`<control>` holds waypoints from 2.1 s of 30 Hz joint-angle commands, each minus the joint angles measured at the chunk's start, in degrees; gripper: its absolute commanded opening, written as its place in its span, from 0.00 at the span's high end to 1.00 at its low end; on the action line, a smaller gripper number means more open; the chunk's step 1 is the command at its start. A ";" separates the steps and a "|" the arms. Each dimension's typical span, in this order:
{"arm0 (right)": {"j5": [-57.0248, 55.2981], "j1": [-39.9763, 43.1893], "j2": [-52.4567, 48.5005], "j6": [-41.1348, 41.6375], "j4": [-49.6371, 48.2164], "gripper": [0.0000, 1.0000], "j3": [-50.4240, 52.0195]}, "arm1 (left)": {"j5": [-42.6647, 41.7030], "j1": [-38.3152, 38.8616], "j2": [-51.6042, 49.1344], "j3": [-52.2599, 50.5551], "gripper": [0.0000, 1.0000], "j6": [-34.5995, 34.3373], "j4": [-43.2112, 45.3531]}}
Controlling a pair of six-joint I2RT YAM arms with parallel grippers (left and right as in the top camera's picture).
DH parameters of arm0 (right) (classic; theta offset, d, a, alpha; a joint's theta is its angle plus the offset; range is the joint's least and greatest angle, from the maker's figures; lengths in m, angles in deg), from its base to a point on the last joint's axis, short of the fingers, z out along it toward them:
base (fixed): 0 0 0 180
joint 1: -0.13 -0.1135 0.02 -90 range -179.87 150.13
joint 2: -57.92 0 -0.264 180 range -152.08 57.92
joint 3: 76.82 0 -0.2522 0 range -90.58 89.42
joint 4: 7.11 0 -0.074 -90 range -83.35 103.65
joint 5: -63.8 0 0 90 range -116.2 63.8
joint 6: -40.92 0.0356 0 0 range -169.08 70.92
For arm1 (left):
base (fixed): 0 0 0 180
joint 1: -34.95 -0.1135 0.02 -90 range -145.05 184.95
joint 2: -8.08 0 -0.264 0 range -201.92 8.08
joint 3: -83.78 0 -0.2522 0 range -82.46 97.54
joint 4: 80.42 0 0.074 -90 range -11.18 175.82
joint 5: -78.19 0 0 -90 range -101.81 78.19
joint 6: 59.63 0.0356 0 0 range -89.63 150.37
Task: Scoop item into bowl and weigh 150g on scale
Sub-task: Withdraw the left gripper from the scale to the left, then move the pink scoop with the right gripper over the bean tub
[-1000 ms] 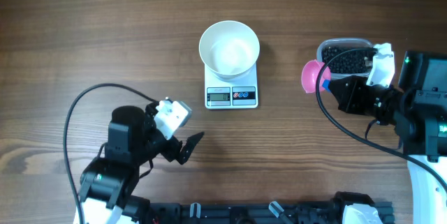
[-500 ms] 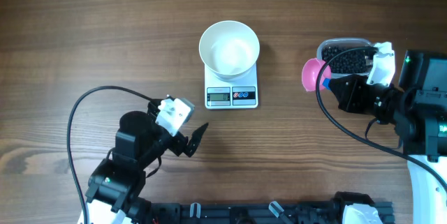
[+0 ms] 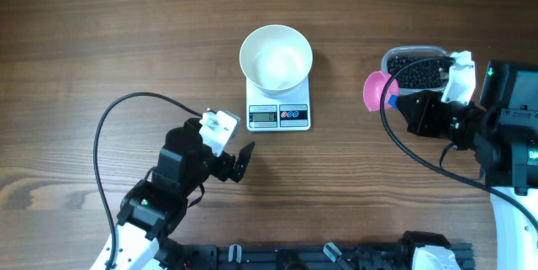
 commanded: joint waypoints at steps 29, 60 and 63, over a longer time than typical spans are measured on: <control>-0.20 -0.35 -0.07 0.22 0.00 0.96 -0.59 | 0.72 0.26 -0.37 -0.24 0.00 -0.72 -0.44; -19.91 -0.33 -1.18 22.01 -3.32 0.96 -0.61 | 0.72 0.26 -0.37 -0.24 0.00 -0.72 -0.46; -18.67 -0.33 -3.76 23.19 -3.43 0.96 -0.63 | 0.72 0.26 -0.37 -0.24 0.00 -0.72 -0.46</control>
